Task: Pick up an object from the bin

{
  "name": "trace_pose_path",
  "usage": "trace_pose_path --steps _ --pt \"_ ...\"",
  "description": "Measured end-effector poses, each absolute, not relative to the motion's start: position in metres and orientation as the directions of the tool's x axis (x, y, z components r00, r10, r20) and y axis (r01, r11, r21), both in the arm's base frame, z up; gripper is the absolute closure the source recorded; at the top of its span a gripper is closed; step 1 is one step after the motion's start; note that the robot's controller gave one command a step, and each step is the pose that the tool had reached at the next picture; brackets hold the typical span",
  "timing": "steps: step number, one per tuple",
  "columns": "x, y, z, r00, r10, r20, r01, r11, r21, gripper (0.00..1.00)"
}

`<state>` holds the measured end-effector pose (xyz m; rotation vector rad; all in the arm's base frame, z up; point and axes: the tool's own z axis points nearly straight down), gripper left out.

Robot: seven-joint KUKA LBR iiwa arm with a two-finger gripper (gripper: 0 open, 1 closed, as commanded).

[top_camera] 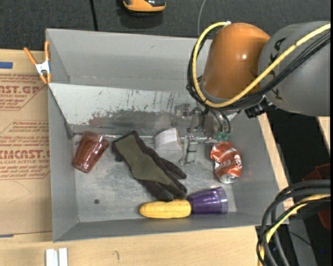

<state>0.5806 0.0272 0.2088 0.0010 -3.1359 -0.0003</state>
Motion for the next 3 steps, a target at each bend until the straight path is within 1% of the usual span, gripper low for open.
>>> trace_pose_path --steps 1,2,3 --pt "0.582 0.027 0.214 -1.0 0.0 -0.002 0.0 1.0 0.001 0.0" --pt "0.585 0.027 0.17 -0.997 -0.076 -0.008 -0.076 0.997 -0.001 0.0" --pt "0.576 0.029 0.107 -0.997 -0.082 -0.005 -0.082 0.997 0.002 0.0"
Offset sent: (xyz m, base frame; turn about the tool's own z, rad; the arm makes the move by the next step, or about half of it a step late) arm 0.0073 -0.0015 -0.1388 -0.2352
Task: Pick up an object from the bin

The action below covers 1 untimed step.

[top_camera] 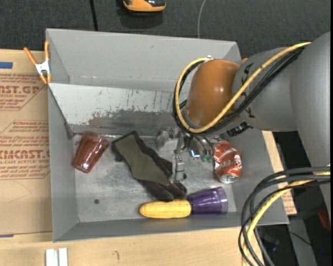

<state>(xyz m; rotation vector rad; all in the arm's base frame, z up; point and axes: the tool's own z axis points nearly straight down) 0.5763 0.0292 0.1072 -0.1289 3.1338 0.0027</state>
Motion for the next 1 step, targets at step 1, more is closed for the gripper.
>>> trace_pose_path --steps 1 --pt "0.5576 0.0259 0.0709 -1.0 -0.03 -0.002 -0.03 1.0 0.001 1.0"
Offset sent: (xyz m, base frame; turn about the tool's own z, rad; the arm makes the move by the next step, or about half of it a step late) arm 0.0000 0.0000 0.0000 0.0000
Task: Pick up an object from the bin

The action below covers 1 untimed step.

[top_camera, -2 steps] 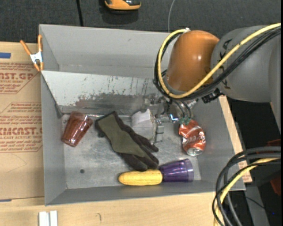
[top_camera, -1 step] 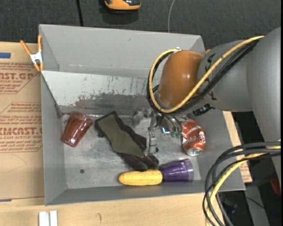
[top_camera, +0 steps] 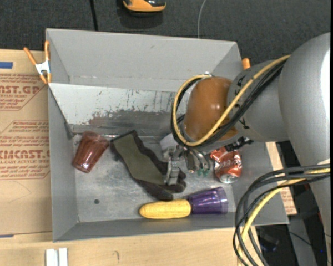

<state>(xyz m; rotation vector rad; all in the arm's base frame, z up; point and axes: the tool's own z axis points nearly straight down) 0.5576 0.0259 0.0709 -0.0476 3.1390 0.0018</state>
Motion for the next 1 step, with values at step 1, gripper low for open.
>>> trace_pose_path --steps 1 --pt "0.5576 0.0259 0.0709 -1.0 -0.03 -0.002 -0.03 1.0 0.001 1.0"
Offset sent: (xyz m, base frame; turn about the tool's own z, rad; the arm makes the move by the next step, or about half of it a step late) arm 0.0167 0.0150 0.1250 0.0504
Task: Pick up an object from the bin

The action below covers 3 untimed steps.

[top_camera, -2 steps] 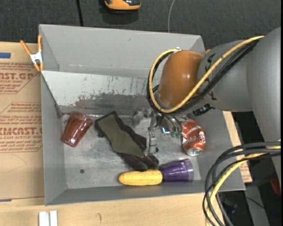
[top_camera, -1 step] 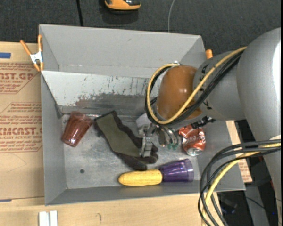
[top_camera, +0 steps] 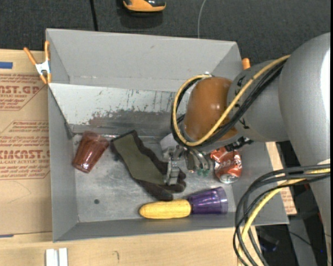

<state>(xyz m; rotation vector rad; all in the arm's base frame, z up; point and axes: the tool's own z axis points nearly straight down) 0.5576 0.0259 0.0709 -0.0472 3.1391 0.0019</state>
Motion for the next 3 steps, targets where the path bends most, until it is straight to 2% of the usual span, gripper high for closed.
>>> trace_pose_path --steps 1,2,3 --pt "0.575 0.042 0.196 -1.0 0.019 -0.003 0.019 1.0 0.001 1.0" --pt "0.575 0.042 0.196 -1.0 0.019 -0.002 0.019 1.0 0.001 1.0" --pt "0.569 0.046 0.149 -0.997 0.075 -0.008 0.075 0.997 0.002 1.0"
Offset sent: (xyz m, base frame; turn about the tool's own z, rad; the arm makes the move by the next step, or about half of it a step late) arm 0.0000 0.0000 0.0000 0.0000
